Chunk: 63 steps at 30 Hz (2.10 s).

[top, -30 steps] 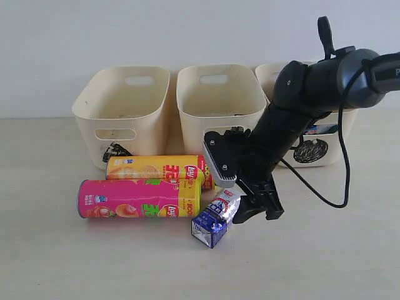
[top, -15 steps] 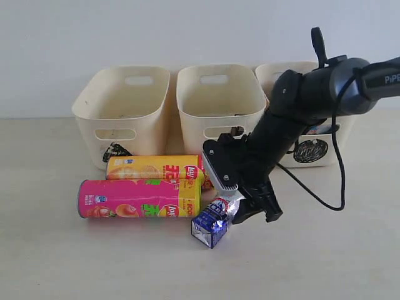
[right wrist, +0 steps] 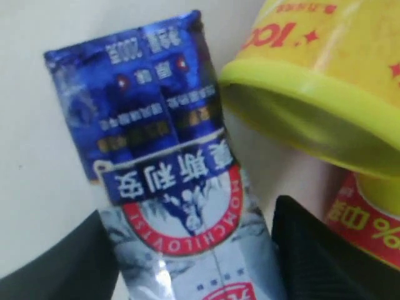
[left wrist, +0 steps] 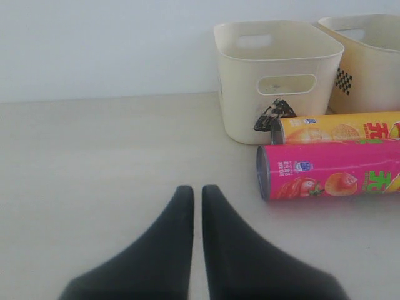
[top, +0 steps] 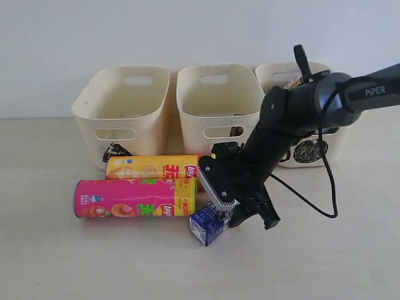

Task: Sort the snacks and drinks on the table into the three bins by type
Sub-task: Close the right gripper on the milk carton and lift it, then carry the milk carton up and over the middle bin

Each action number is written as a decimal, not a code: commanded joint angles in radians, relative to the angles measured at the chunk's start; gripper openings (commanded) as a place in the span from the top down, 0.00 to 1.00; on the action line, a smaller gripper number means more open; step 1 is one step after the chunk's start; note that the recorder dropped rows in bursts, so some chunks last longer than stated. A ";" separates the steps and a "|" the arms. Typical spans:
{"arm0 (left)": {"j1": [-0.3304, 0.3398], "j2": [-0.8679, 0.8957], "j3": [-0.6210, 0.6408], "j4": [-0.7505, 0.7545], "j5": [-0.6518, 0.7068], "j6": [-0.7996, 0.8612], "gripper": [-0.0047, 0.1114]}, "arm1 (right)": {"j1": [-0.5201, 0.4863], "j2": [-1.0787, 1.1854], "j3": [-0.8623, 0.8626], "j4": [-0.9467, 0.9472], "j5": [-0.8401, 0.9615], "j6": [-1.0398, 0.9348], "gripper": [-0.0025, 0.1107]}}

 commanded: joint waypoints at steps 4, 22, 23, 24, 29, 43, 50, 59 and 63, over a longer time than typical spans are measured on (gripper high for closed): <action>0.002 -0.004 0.004 0.002 -0.005 0.007 0.93 | 0.000 0.006 -0.006 -0.048 -0.009 -0.004 0.98; 0.002 -0.004 0.004 0.002 -0.005 0.007 0.93 | 0.000 -0.146 -0.006 -0.188 0.120 0.081 0.98; 0.002 -0.004 0.004 0.002 -0.005 0.007 0.93 | 0.000 -0.155 -0.006 -0.188 0.128 0.095 0.98; 0.002 -0.004 0.004 0.002 -0.001 0.007 0.93 | 0.000 -0.159 -0.006 -0.188 0.140 0.108 0.98; 0.002 -0.004 0.004 0.002 -0.001 0.007 0.93 | 0.000 -0.178 -0.006 -0.190 0.171 0.142 0.98; 0.002 -0.004 0.004 0.002 -0.006 0.007 0.93 | -0.141 -0.328 -0.006 0.104 0.115 0.203 0.98; 0.002 -0.004 0.004 0.002 -0.006 0.007 0.93 | -0.146 -0.326 -0.006 0.318 -0.183 0.237 0.98; 0.002 -0.004 0.004 0.002 -0.003 0.007 0.93 | -0.146 -0.280 -0.008 0.500 -0.409 0.255 0.98; 0.002 -0.004 0.004 0.002 -0.003 0.007 0.93 | -0.146 -0.240 -0.028 0.534 -0.477 0.259 0.98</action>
